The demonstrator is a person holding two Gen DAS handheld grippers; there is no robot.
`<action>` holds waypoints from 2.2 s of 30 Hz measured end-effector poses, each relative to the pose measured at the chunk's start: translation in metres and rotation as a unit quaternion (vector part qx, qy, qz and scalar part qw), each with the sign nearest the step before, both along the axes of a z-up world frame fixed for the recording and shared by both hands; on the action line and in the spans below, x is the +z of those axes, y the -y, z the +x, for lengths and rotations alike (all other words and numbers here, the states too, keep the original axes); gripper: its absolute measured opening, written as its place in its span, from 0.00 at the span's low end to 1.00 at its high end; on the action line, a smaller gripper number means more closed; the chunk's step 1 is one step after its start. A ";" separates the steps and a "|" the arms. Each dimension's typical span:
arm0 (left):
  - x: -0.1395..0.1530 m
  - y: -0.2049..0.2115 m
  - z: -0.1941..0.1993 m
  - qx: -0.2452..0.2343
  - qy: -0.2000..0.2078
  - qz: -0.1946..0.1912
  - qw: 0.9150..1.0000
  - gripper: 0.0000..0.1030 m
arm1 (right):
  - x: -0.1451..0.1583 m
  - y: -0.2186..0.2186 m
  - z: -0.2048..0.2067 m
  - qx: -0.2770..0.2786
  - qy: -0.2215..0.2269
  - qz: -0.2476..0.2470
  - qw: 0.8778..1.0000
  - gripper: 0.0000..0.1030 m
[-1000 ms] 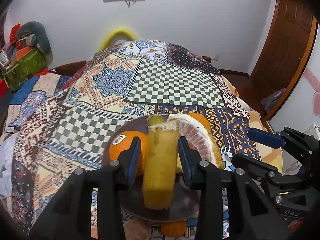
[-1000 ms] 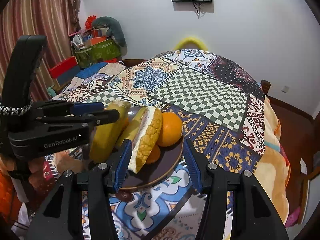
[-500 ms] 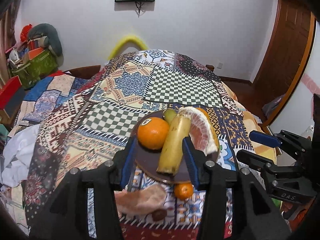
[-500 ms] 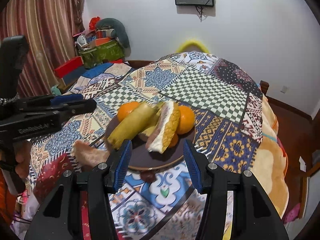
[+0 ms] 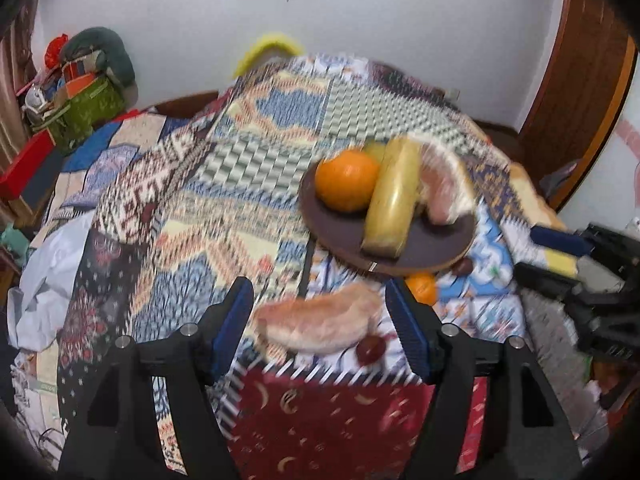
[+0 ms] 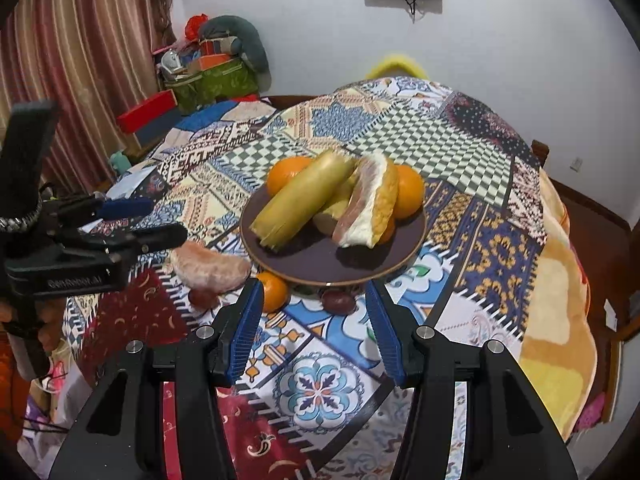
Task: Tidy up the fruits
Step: 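Move the left tool down and grasp the second pink pomelo segment, then lift the pomelo segment with the left tool while the right tool grasps a mandarin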
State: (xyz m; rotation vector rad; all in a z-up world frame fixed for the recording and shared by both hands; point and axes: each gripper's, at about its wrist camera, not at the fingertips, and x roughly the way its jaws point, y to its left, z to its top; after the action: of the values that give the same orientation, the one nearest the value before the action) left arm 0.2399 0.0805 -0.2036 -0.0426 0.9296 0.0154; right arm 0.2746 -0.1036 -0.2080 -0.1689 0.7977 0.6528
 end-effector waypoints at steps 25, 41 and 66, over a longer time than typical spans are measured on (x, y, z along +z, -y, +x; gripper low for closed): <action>-0.046 0.005 0.046 -0.062 -0.074 -0.023 0.995 0.70 | -0.034 -0.011 0.012 0.013 -0.056 -0.005 0.998 0.48; -0.040 -0.001 -0.013 -0.074 -0.079 -0.066 0.992 0.70 | -0.025 -0.012 -0.002 0.017 -0.048 0.002 0.999 0.48; -0.041 -0.021 -0.036 -0.019 -0.055 -0.068 0.996 0.42 | -0.043 -0.045 0.005 0.041 -0.051 -0.018 0.998 0.48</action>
State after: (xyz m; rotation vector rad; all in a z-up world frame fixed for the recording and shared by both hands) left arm 0.2039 0.1012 -0.2447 -0.1516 1.0414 -0.0824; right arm 0.2794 -0.0585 -0.2509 -0.2029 0.9038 0.7290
